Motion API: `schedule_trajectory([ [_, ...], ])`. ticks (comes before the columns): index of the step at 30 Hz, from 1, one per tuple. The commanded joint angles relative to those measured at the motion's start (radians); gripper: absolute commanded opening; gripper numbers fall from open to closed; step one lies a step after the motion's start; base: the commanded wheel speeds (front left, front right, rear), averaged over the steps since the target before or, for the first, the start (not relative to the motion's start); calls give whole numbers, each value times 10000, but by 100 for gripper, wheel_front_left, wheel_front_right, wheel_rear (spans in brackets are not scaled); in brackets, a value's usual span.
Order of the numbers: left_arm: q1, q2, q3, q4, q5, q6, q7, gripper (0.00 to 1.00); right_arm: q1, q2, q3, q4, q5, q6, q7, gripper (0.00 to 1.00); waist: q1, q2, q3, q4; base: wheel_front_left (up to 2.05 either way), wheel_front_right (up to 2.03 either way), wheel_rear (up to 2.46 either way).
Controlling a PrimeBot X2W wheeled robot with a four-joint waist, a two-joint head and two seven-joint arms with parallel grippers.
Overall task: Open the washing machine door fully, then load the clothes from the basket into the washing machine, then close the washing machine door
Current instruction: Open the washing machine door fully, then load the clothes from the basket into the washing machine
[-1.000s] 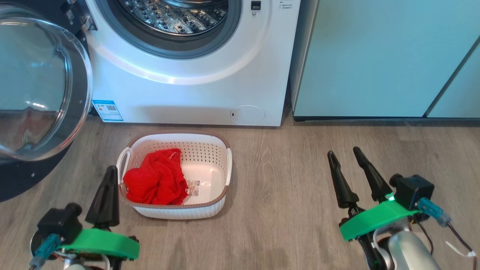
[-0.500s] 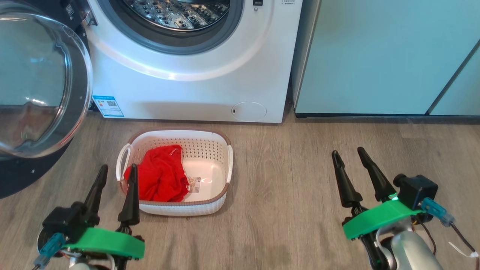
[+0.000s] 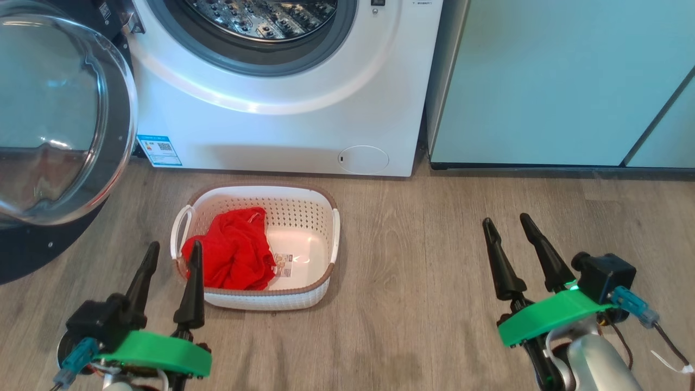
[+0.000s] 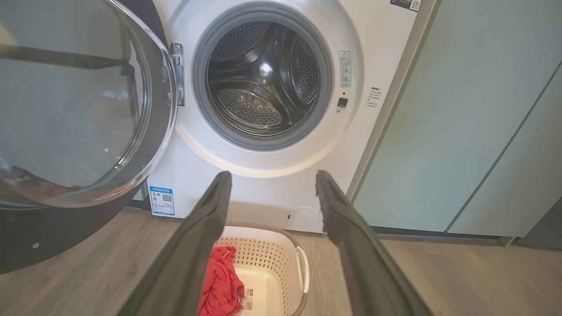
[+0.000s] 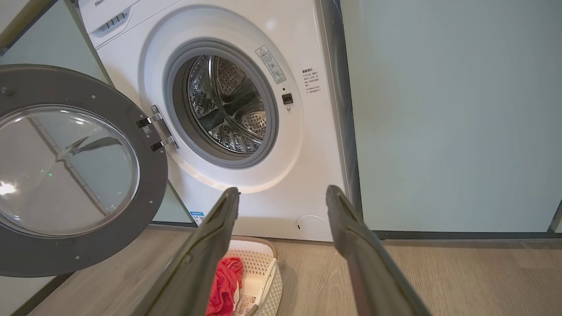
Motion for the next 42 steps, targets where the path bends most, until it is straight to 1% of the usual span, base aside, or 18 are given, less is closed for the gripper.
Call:
schedule_trajectory([
  [1,-343,25,281,-305,68,-10,-51,100,-338,68,219,-278,63,0,-93,100,0,-1,-1,-2,0,0,0],
  [12,-355,24,409,-471,-53,-10,-51,100,-381,68,247,-237,47,0,-93,100,0,-1,-3,-27,0,0,0],
  [15,-354,24,254,-507,-220,-10,-51,100,-401,68,262,-227,43,0,-93,100,0,-1,0,-33,0,0,0],
  [19,-333,24,301,-500,-265,-10,-51,100,-407,68,280,-197,38,0,-93,100,0,-1,5,-32,71,-71,0],
  [25,-344,24,265,-450,-235,-10,-51,100,-413,68,312,-171,51,0,-93,100,0,-1,24,-22,139,-139,0],
  [31,-357,24,169,-408,-201,-10,-51,100,-416,68,329,-153,67,0,-93,100,0,-1,38,2,208,-205,-2],
  [34,-374,24,65,-335,303,-10,-51,100,-418,68,329,-142,73,0,-93,100,0,-1,46,19,209,-187,-22],
  [42,-397,24,188,-216,114,-10,-51,100,-412,68,331,-136,76,0,-93,100,0,-1,43,44,125,-125,0],
])
